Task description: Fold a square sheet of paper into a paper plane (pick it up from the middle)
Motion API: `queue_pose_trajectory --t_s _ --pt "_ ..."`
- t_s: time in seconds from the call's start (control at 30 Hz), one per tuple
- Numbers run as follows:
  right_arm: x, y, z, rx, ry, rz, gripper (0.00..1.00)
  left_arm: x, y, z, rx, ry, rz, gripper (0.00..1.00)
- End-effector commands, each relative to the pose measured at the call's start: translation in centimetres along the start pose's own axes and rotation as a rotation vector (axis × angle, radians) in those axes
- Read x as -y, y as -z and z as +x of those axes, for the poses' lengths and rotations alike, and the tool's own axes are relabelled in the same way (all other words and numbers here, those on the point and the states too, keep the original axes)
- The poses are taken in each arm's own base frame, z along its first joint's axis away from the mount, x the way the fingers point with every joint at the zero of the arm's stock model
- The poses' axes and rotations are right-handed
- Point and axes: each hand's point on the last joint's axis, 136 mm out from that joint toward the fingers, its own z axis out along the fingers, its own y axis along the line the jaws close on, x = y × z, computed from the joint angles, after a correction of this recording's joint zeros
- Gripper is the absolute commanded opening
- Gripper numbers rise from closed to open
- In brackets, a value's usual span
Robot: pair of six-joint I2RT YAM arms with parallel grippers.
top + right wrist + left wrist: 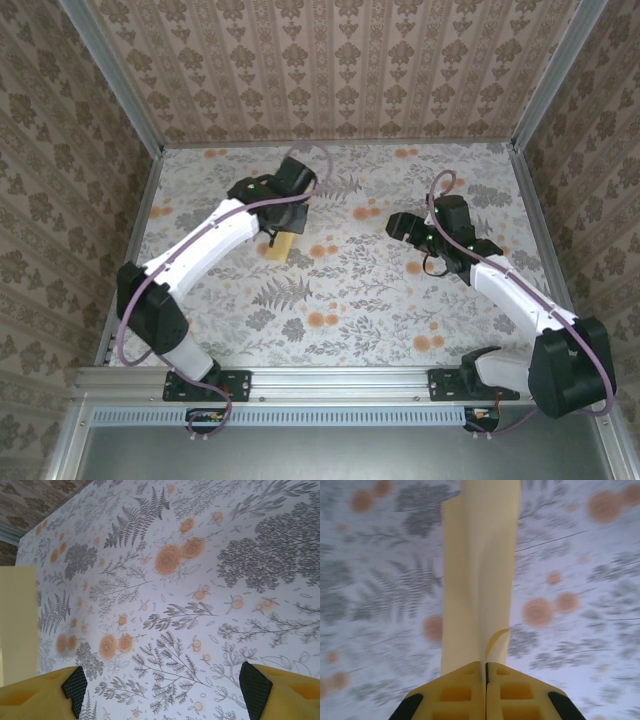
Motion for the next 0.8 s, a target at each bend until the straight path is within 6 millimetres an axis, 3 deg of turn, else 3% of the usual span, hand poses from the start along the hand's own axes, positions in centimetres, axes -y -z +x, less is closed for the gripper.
queue_pose_trajectory --t_s 0.0,0.1,0.4,0.57,0.77 --pt "1.8 0.7 0.0 0.026 -0.006 0.086 0.84 -4.7 -0.5 2.0 -0.12 -0.25 -0.423 0.07" --pt "2.5 0.8 0.2 0.022 -0.013 0.114 0.85 -3.6 -2.5 2.1 -0.146 -0.313 -0.498 0.06" --pt "5.0 1.0 0.7 0.026 -0.034 0.218 0.85 2.3 -8.8 3.7 -0.166 -0.439 -0.585 0.06" --pt "6.7 1.5 0.6 0.042 -0.063 0.288 0.85 6.0 -11.3 5.9 -0.202 -0.418 -0.459 0.07" --pt "7.5 1.2 0.8 0.035 -0.097 0.299 0.85 9.3 -12.3 7.5 -0.246 -0.401 -0.292 0.17"
